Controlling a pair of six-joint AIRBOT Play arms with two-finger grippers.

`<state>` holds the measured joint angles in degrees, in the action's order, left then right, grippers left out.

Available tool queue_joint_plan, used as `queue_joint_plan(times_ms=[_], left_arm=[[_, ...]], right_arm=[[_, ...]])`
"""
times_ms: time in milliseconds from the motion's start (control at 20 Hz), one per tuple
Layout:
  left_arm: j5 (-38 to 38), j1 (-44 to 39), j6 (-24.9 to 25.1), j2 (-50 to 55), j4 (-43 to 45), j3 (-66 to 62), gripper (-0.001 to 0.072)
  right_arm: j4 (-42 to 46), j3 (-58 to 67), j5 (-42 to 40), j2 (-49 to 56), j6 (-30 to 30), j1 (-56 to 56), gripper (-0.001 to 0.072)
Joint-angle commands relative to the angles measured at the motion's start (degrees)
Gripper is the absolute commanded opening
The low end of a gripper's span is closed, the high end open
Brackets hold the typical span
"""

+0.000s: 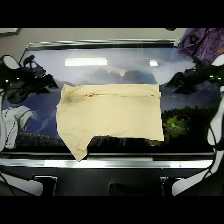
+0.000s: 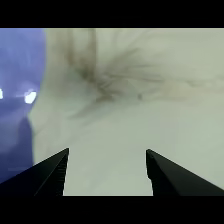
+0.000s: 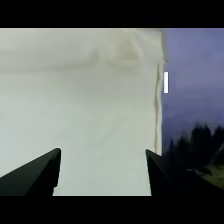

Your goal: Fold the clothes and pants, and hang the long-sleeved shirts on hangers.

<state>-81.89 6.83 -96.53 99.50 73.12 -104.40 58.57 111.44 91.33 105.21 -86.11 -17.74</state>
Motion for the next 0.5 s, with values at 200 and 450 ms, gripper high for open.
queue_joint_plan(times_ms=[200, 450], left_arm=[[7.87, 10.60, 2.01, -29.05, 2.12, 38.60, 0.0560], [8.41, 11.34, 2.01, -32.04, 4.13, 48.15, 0.0557]], right_arm=[[-9.99, -44.48, -3.85, -23.85, 12.96, -19.30, 0.0554], [-8.79, -65.35, -12.17, -28.24, 19.30, -19.32, 0.0554]])
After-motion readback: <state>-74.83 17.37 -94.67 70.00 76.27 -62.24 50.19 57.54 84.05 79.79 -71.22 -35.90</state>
